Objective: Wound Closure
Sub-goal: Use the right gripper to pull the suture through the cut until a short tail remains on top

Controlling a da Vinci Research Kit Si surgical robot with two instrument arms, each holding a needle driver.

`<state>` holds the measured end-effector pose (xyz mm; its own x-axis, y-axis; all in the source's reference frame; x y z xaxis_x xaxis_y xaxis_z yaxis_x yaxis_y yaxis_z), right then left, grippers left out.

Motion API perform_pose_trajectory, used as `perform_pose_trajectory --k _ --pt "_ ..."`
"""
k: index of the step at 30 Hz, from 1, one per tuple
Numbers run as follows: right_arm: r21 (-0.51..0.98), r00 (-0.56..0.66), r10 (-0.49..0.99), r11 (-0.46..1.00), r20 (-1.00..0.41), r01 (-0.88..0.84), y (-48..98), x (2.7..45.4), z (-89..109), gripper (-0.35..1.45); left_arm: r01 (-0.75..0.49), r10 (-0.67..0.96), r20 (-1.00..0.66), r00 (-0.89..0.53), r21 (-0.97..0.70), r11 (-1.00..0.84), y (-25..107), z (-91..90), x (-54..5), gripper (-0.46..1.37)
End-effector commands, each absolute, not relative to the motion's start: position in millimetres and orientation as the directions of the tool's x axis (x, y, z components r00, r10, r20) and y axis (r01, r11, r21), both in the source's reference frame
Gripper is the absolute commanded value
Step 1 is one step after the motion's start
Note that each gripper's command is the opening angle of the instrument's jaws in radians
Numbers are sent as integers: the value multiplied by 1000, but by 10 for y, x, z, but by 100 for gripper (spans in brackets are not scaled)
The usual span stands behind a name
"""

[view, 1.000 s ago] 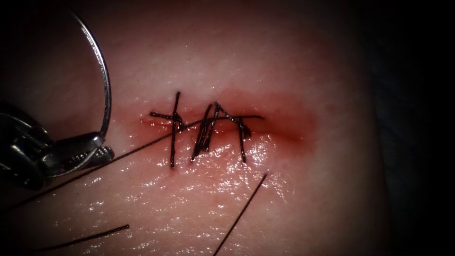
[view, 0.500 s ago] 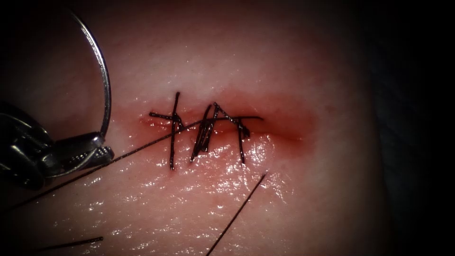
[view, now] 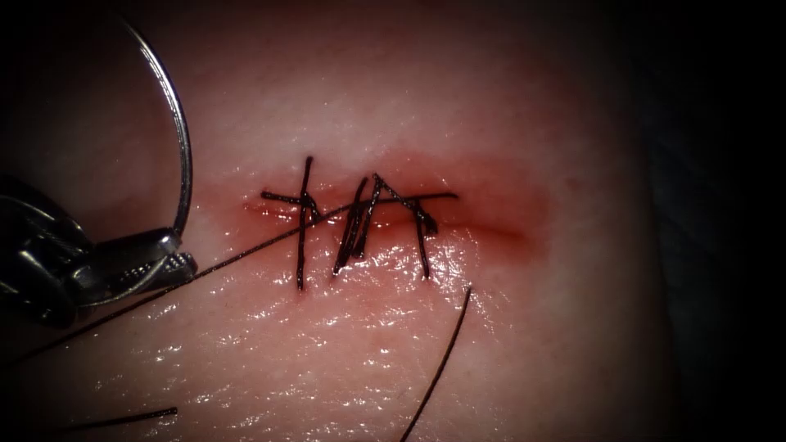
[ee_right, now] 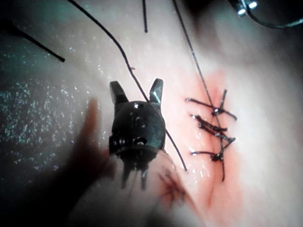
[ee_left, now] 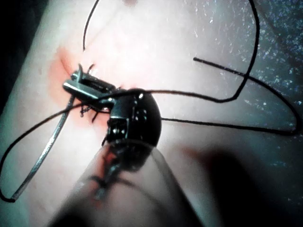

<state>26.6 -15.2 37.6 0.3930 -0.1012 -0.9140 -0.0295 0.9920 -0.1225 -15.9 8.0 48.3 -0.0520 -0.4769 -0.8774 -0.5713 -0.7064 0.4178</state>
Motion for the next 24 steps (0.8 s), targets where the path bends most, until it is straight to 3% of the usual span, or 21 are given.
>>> perform_pose_trajectory --k 1,14,24 --pt "-117 390 -93 992 -916 -40 -148 259 374 117 -568 -477 -877 -52 419 -708 79 483 -159 -35" --pt "-116 399 -54 984 -915 -133 -90 190 395 122 -568 -477 -877 -52 419 -708 79 483 -159 -35" --pt "-140 441 -72 982 -895 -124 -67 189 465 117 -568 -477 -877 -52 419 -708 78 482 -159 -35"
